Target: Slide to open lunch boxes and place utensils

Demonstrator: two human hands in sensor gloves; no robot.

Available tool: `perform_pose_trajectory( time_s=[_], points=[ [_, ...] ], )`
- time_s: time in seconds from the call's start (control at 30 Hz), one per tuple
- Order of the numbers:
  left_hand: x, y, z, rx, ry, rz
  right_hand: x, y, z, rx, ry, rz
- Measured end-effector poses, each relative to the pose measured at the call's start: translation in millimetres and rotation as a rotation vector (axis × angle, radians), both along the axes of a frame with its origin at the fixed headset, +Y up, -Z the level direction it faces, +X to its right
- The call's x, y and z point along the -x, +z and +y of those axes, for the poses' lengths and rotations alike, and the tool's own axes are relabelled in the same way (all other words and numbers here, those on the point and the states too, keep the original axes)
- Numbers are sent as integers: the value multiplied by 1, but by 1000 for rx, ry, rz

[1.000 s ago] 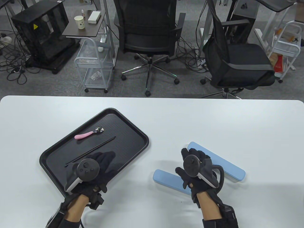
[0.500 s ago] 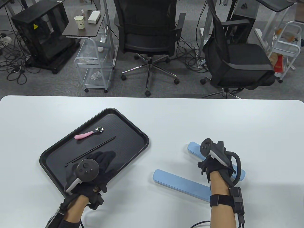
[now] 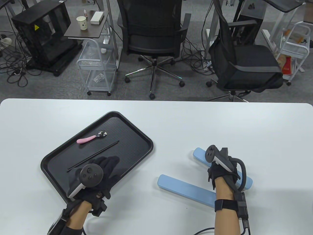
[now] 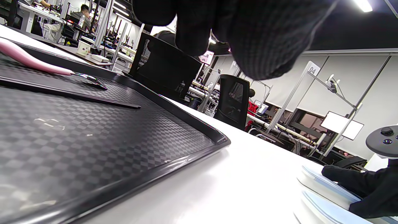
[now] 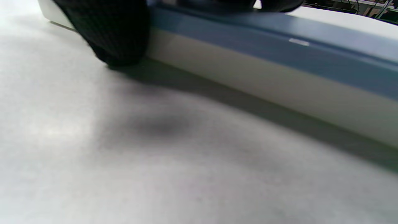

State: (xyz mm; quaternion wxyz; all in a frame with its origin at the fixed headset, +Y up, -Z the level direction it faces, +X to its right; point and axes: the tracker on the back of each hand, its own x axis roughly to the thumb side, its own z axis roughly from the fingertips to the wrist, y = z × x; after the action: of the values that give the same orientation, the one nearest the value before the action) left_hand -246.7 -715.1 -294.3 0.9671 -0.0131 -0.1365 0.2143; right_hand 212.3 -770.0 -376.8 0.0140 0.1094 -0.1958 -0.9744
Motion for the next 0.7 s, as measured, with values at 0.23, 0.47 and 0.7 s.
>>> perform_pose_trajectory(
  time_s=[0.23, 0.47, 0.7],
  points=[
    [-3, 3, 4, -16, 2, -15, 1, 9, 27, -64, -36, 32],
    [-12, 7, 6, -32, -6, -52, 47, 44, 81, -285, -147, 245],
    [-28, 17, 10, -65, -20, -124, 127, 90, 94, -369, -240, 493]
  ],
)
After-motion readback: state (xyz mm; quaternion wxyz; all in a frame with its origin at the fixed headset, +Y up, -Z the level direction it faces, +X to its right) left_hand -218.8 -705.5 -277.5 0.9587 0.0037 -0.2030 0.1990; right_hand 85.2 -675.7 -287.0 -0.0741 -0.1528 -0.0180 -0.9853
